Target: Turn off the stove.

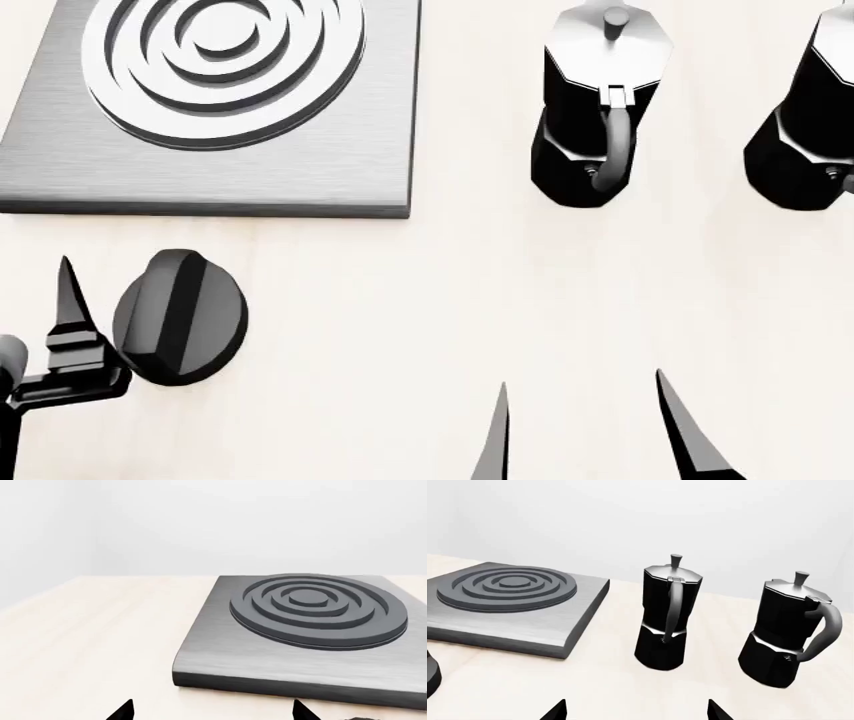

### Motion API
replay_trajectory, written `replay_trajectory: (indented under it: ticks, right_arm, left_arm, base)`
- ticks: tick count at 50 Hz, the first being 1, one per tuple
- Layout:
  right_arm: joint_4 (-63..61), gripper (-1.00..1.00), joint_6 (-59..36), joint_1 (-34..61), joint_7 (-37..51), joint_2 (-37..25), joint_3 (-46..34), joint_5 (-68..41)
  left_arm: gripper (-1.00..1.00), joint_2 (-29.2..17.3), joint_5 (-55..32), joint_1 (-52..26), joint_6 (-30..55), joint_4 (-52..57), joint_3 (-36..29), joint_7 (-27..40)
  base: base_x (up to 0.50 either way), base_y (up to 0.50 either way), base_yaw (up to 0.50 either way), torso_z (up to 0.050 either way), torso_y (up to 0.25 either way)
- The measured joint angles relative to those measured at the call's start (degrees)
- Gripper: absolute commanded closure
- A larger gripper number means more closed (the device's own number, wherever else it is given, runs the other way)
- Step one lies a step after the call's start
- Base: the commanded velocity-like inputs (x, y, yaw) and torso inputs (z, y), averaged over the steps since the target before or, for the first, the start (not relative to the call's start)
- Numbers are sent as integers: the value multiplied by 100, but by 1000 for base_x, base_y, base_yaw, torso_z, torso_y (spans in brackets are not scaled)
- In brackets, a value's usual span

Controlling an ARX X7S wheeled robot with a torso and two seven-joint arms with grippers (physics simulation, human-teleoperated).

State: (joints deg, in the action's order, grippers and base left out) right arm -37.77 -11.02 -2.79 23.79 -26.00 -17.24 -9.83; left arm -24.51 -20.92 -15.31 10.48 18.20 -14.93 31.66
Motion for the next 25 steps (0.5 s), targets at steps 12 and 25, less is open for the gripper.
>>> replay_trajectory:
  ticks: [12, 25]
  right_arm:
    - [1, -100, 7, 18, 19, -14, -2, 1]
    - [-82, -100, -214, 320, 8, -38, 83, -114]
  left_arm:
    - [-100, -89, -190, -6, 134, 161, 120, -32]
    - [-100, -256, -486, 57, 264, 500, 219, -148]
  base:
    - [0, 0, 0, 0, 0]
    - [0, 0, 0, 0, 0]
